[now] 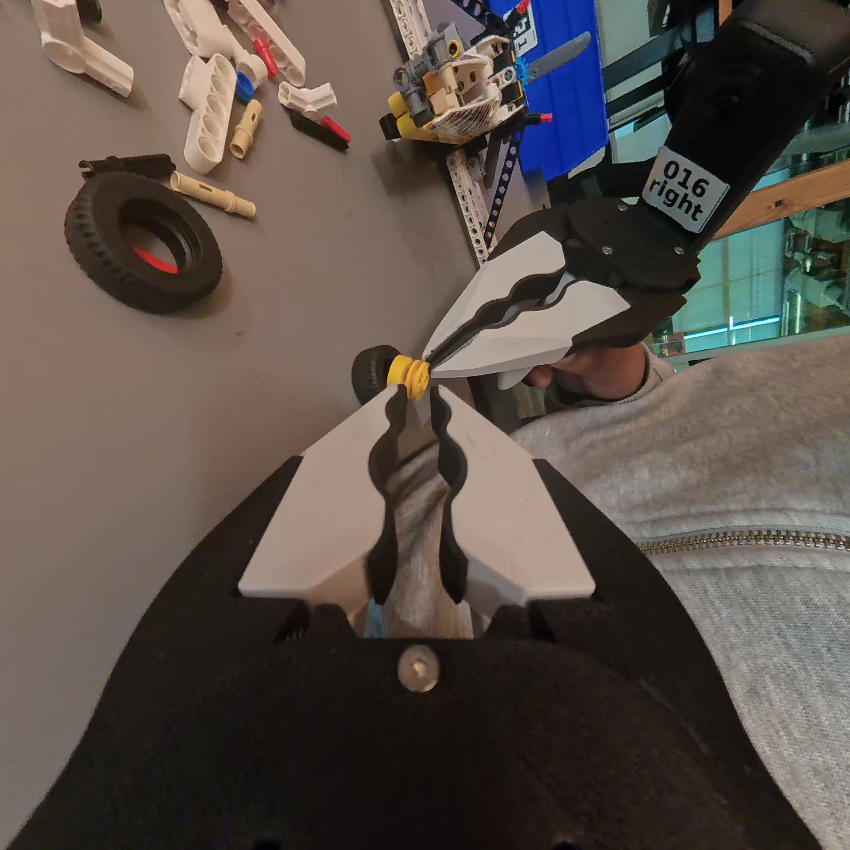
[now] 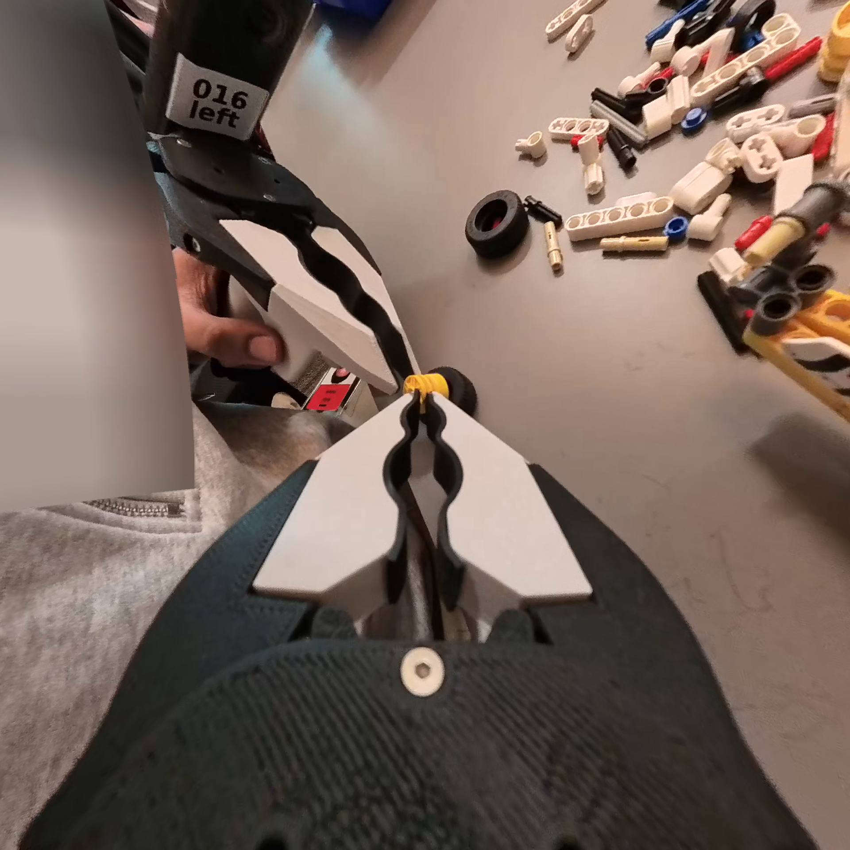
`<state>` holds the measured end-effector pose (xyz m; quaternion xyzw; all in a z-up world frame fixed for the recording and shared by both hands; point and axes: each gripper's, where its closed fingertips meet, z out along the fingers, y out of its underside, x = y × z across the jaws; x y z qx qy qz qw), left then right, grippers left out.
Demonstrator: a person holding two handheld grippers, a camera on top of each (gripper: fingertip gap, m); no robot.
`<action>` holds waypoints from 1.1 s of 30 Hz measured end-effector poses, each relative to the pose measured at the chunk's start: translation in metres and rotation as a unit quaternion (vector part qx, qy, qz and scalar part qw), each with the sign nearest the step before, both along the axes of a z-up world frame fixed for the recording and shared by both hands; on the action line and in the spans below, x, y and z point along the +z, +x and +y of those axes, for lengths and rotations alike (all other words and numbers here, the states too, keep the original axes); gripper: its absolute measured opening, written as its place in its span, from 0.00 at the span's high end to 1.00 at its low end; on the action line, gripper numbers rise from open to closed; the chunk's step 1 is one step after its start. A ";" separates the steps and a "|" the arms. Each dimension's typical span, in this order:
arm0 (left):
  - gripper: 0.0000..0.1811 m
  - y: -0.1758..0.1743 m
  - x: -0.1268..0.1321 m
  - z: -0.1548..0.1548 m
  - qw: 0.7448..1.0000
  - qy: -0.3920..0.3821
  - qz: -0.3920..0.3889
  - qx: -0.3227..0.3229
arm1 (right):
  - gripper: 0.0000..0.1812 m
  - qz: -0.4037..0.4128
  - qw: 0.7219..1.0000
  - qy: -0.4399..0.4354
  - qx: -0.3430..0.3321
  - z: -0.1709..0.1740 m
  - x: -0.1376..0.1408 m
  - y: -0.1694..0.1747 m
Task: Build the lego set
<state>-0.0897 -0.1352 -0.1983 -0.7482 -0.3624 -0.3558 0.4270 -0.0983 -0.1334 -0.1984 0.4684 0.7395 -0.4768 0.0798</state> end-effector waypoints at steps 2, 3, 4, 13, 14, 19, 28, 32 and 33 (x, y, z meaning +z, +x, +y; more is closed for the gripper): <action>0.96 0.000 0.000 0.000 1.000 0.001 -0.002 -0.001 | 1.00 -0.001 1.000 -0.002 0.001 0.000 0.000 0.000; 0.97 -0.001 -0.001 0.000 1.000 0.001 -0.002 -0.001 | 1.00 -0.002 1.000 -0.002 0.001 0.000 0.000 -0.001; 0.98 -0.001 -0.001 0.000 1.000 0.002 -0.003 -0.001 | 1.00 -0.002 1.000 -0.003 0.001 0.001 0.000 -0.001; 0.98 -0.003 -0.003 0.000 1.000 0.007 -0.005 -0.001 | 0.96 0.006 1.000 0.003 0.003 0.000 -0.002 -0.004; 0.98 -0.003 -0.003 0.000 1.000 0.007 -0.002 -0.001 | 0.97 0.006 1.000 0.001 0.003 -0.001 -0.001 -0.005; 0.98 -0.003 -0.002 0.000 1.000 0.008 -0.001 -0.003 | 0.97 0.009 1.000 0.010 0.015 -0.001 -0.001 -0.004; 0.98 -0.003 -0.002 0.000 1.000 0.014 -0.008 -0.001 | 0.94 -0.006 0.999 0.014 0.031 -0.002 -0.006 0.001; 0.98 -0.003 0.000 0.000 1.000 0.014 -0.005 -0.002 | 0.96 -0.005 1.000 0.009 0.026 -0.001 -0.003 0.001; 0.98 -0.003 0.001 0.000 1.000 0.015 -0.006 -0.002 | 0.96 -0.006 1.000 0.006 0.026 -0.001 -0.001 0.001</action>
